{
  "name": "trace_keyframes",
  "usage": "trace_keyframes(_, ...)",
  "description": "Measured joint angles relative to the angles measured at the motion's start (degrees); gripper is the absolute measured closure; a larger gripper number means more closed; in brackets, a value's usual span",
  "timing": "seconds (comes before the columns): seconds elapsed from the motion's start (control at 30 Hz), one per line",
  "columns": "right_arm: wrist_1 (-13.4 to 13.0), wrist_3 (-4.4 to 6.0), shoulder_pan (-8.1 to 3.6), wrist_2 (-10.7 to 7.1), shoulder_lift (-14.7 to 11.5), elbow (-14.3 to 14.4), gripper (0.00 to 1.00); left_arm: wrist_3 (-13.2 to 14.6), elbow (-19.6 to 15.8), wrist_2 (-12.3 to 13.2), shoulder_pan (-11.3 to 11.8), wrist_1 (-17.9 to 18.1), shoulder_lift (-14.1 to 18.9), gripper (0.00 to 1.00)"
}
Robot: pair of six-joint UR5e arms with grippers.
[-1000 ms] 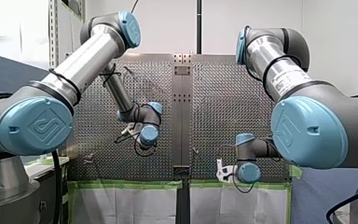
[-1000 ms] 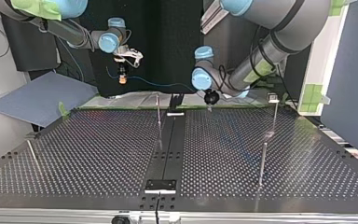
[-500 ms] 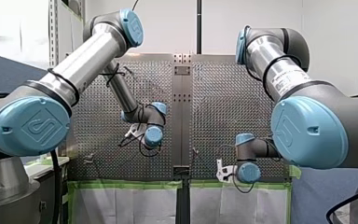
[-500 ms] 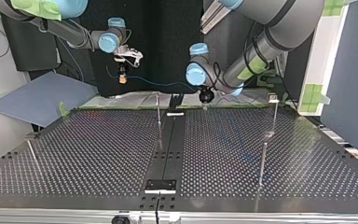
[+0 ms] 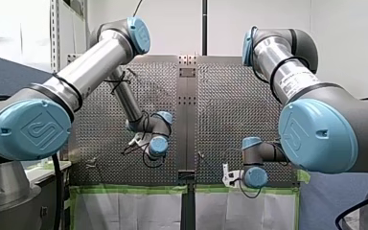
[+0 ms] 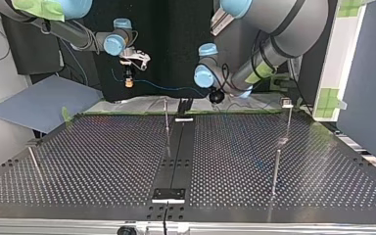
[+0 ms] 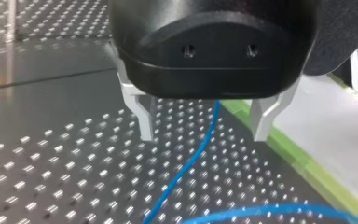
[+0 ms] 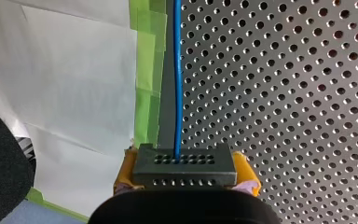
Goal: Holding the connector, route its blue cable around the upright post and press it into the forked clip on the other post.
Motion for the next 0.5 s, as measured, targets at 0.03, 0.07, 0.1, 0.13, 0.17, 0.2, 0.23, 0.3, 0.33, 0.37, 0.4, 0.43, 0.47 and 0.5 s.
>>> trace_keyframes(0.03,-0.02,0.00,0.00,0.00,0.00,0.00,1.00,-0.02,0.16,-0.03,-0.01,0.51,-0.65,0.00)
trace_keyframes(0.07,-0.04,0.00,0.00,0.00,0.00,0.00,1.00,-0.04,0.32,-0.08,0.04,0.77,-1.03,0.00)
trace_keyframes(0.1,-0.05,0.00,0.00,0.01,0.00,0.00,1.00,-0.07,0.51,-0.12,0.12,0.95,-1.31,0.00)
trace_keyframes(0.13,-0.06,0.00,0.01,0.01,0.00,0.00,1.00,-0.11,0.77,-0.12,0.24,1.10,-1.58,0.00)
trace_keyframes(0.17,-0.07,0.00,0.00,0.01,0.00,0.01,1.00,-0.13,0.99,-0.12,0.32,1.17,-1.73,0.00)
trace_keyframes(0.2,-0.07,-0.01,0.01,0.03,0.00,0.00,1.00,-0.15,1.20,-0.11,0.39,1.22,-1.84,0.00)
trace_keyframes(0.23,-0.07,-0.01,0.01,0.04,0.00,0.00,1.00,-0.15,1.45,-0.08,0.47,1.28,-1.95,0.00)
trace_keyframes(0.3,-0.11,-0.01,0.01,0.03,0.00,-0.01,1.00,-0.17,1.74,0.10,0.54,1.35,-2.04,0.00)
trace_keyframes(0.33,-0.13,-0.01,0.01,0.03,0.01,-0.01,1.00,-0.18,1.86,0.24,0.57,1.41,-2.10,0.00)
trace_keyframes(0.37,-0.16,-0.01,0.02,0.03,0.01,-0.01,1.00,-0.19,1.93,0.34,0.57,1.47,-2.20,0.00)
trace_keyframes(0.4,-0.19,0.00,0.03,0.02,0.00,-0.01,1.00,-0.21,2.06,0.39,0.57,1.48,-2.41,0.00)
trace_keyframes(0.43,-0.21,-0.01,0.03,0.02,0.00,0.00,1.00,-0.22,2.34,0.43,0.56,1.37,-2.83,0.00)
trace_keyframes(0.47,-0.22,0.00,0.03,0.02,0.01,0.00,1.00,-0.22,2.64,0.45,0.54,1.16,-3.24,0.00)
trace_keyframes(0.5,-0.23,0.00,0.04,0.02,0.02,-0.01,1.00,-0.22,2.99,0.48,0.51,0.89,-3.68,0.00)
